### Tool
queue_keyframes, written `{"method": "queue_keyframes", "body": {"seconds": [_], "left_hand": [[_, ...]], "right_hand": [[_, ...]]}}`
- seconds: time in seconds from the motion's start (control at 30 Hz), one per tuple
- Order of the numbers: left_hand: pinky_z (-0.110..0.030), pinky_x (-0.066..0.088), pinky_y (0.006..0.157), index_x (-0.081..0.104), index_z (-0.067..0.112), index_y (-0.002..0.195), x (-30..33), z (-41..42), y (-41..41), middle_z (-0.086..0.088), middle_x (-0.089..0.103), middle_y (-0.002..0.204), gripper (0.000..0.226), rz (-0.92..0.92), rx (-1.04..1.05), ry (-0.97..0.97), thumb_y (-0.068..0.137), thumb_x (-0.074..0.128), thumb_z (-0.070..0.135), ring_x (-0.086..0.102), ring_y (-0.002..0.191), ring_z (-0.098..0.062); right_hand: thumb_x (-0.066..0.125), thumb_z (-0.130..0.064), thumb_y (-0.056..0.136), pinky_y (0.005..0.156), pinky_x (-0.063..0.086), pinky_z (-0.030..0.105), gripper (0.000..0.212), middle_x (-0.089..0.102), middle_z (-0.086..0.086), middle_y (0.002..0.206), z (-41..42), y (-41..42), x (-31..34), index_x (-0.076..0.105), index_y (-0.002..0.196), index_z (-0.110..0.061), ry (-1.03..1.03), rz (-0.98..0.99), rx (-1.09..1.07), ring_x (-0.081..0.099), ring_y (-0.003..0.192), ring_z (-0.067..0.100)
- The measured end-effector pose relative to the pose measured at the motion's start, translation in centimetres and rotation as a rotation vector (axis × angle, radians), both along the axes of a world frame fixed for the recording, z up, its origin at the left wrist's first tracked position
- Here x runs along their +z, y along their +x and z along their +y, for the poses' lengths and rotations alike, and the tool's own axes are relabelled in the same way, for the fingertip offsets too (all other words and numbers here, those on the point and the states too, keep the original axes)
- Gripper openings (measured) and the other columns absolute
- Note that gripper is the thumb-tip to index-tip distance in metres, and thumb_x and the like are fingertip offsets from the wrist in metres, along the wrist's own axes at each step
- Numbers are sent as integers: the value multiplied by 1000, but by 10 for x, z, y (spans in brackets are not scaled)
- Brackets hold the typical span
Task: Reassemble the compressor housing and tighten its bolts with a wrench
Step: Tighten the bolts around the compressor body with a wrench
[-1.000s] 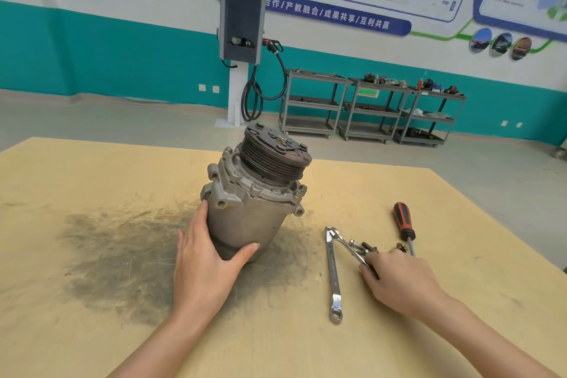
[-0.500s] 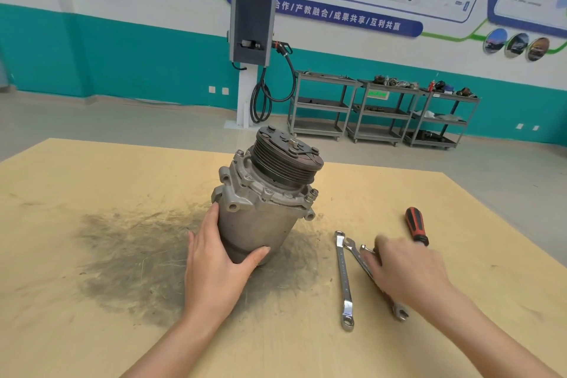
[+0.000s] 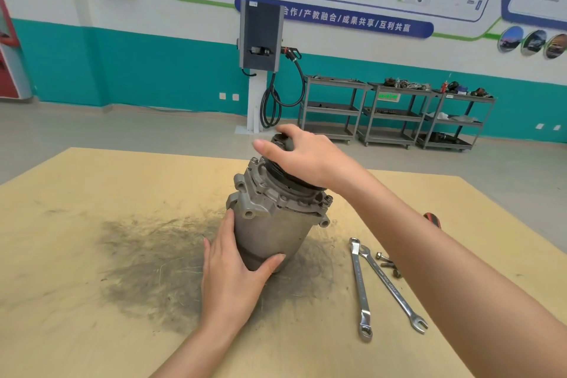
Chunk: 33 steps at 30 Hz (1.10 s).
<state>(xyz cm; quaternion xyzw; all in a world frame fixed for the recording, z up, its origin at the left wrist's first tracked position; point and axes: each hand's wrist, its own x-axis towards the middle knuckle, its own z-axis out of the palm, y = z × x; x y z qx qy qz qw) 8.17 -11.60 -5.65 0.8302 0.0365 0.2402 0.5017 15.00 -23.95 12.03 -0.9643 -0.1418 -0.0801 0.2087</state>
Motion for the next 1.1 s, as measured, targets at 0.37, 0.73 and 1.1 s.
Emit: {"method": "queue_keyframes", "body": {"seconds": [0.37, 0.73, 1.1], "left_hand": [[-28, -9, 121, -8, 29, 155, 5, -4, -2, 18, -13, 161, 132, -28, -27, 10, 53, 58, 81, -23, 139, 16], [-29, -10, 120, -5, 31, 156, 9, -3, -9, 29, -13, 153, 140, -30, -21, -54, 45, 60, 85, -26, 131, 24], [-44, 31, 117, 12, 44, 152, 8, -4, -14, 21, 22, 158, 126, -11, -79, -141, 44, 64, 82, 22, 146, -7]], "right_hand": [[50, -55, 85, 79, 54, 31, 54, 66, 0, 124, -13, 7, -7, 50, 137, -38, 77, -131, 126, 64, 76, 15], [51, -39, 87, 85, 44, 10, 47, 60, -18, 120, -36, 15, 7, 55, 133, -34, 24, 31, 479, 59, 102, 2], [18, -86, 77, 106, 32, 41, 88, 40, 3, 152, -18, 11, 18, 25, 150, -36, -167, 123, 187, 38, 137, 27]]}}
